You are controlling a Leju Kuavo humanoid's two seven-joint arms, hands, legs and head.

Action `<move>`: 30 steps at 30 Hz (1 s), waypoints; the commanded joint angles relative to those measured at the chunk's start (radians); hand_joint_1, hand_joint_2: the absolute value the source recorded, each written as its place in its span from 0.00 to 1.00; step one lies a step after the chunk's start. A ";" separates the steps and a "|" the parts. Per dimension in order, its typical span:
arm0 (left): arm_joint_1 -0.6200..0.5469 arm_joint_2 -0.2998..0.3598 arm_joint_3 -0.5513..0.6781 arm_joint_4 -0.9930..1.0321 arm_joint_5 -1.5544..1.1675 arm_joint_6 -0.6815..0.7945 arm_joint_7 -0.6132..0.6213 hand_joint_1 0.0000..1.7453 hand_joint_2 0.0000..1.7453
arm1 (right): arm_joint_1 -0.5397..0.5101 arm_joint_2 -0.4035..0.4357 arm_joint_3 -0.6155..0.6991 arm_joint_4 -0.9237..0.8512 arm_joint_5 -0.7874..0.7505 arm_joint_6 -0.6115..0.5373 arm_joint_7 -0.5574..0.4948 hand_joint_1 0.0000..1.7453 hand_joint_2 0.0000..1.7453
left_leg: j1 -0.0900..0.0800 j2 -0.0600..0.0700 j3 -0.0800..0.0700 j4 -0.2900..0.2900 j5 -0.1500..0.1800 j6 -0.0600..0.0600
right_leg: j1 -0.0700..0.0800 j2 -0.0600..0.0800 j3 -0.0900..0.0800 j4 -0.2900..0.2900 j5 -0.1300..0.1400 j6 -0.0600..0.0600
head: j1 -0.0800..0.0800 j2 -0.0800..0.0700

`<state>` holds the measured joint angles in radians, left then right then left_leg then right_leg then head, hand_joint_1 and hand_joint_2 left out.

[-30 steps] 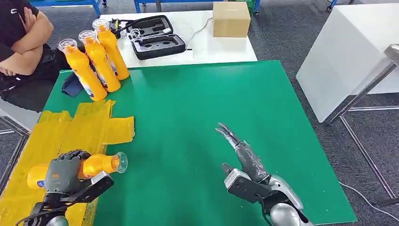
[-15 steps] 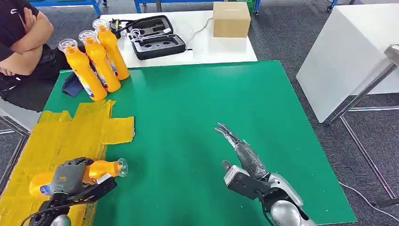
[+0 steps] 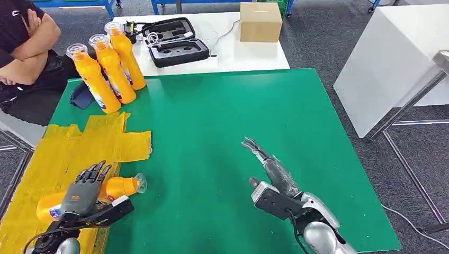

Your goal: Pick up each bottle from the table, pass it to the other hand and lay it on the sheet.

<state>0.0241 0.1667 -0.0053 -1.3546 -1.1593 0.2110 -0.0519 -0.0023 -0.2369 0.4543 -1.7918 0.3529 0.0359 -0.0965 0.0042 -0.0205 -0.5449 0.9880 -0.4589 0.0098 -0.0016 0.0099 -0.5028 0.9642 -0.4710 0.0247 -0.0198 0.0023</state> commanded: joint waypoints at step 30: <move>-0.031 -0.154 0.116 -0.277 0.970 -0.224 -0.301 0.00 0.00 | 0.080 0.072 -0.030 -0.034 0.072 -0.115 -0.171 0.00 0.00 | 0.001 -0.001 -0.002 0.001 0.000 0.000 | 0.000 -0.003 -0.001 0.000 0.000 0.000 | 0.000 0.000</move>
<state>0.0388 0.1430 0.0037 -1.5006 -0.6458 0.2070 -0.2901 0.0315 -0.2255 0.4478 -1.7975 0.3914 -0.0011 -0.1761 0.0043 -0.0207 -0.5460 0.9881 -0.4588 0.0097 -0.0017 0.0092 -0.5040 0.9642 -0.4710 0.0248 -0.0198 0.0023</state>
